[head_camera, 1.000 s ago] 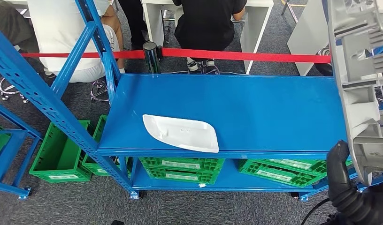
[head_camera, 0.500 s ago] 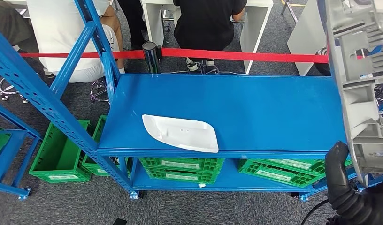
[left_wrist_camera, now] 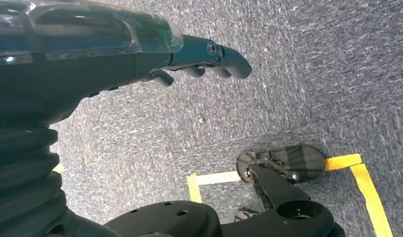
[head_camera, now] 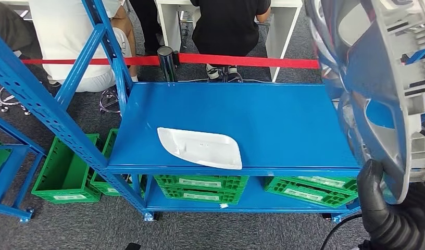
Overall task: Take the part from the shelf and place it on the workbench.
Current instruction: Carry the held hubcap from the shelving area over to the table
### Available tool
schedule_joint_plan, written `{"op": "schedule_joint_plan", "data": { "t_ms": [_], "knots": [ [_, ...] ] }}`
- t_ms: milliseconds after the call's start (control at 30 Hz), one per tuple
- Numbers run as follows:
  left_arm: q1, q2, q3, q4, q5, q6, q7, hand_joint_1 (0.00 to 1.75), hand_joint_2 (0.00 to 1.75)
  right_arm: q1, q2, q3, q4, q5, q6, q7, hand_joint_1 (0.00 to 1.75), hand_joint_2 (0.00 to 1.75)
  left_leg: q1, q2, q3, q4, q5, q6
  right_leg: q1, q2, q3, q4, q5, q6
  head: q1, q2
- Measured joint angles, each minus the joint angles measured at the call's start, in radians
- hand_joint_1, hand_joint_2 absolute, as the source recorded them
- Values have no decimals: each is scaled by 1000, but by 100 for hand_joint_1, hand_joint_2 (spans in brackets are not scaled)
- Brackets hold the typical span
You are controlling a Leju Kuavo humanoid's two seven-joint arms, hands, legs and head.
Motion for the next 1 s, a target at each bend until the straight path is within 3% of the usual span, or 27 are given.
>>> {"op": "schedule_joint_plan", "data": {
  "t_ms": [333, 533, 700, 1000],
  "knots": [
    [0, 0, 0, 0, 16, -17, -14, 0, 175, -36, -17, 30, -51, -577, 229, -241, 175, 175, 0, -1, 0, 0, 0, 0, 0, 0, 0, 0, 0, 0, 0, 0],
    [0, 0, 0, 0, 20, -24, -15, 0, 175, -49, -16, 35, -57, -988, 438, -368, 175, 175, 0, -1, 0, 0, 0, -1, 0, 0, 0, 0, -1, -1, 0, 0],
    [0, 0, 0, 0, 23, -30, -19, 0, 175, -53, -16, 40, -44, -1123, 514, -389, 175, 175, 0, -1, 0, 0, 0, -1, 0, 0, 0, 0, -1, -1, 0, 0],
    [0, 0, 0, 0, 29, -34, -21, 0, 175, -34, -12, 25, -2, -1205, 506, -393, 175, 175, 0, -2, 0, 0, 0, -1, 0, 0, 0, 0, -1, -1, 0, 0]
  ]
}}
